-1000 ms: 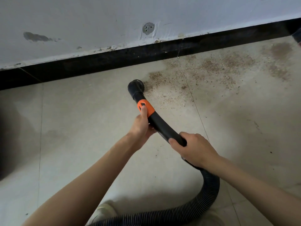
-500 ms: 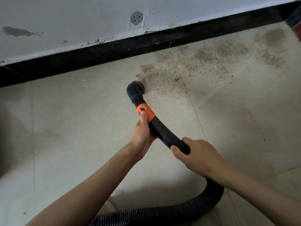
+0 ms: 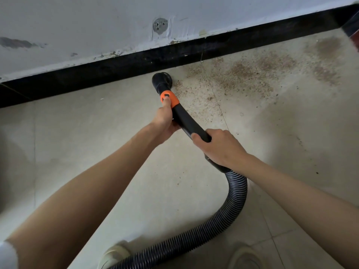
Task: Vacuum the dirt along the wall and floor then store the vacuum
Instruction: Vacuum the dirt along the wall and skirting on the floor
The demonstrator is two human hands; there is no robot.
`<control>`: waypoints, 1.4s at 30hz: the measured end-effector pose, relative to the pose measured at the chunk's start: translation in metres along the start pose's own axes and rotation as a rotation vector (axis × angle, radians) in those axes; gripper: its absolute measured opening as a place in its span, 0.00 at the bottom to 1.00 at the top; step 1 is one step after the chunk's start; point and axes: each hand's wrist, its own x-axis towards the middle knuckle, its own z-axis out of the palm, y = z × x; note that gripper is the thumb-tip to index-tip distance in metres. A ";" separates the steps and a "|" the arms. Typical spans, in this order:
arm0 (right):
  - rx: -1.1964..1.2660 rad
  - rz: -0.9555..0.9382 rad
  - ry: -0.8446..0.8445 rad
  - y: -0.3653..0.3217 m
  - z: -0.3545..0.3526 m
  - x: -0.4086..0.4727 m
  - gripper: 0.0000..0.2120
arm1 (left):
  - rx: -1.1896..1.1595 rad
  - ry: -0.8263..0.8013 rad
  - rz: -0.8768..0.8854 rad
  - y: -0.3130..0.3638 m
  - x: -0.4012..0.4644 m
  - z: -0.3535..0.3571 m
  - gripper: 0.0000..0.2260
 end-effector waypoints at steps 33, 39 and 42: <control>-0.090 0.043 -0.235 0.003 0.010 -0.116 0.24 | -0.005 0.112 0.026 -0.091 -0.098 -0.032 0.21; -0.077 0.085 -0.200 0.008 0.005 -0.129 0.22 | -0.019 0.037 -0.014 -0.092 -0.105 -0.021 0.21; -0.060 0.113 -0.168 0.013 0.002 -0.137 0.23 | -0.010 -0.004 -0.029 -0.094 -0.106 -0.011 0.22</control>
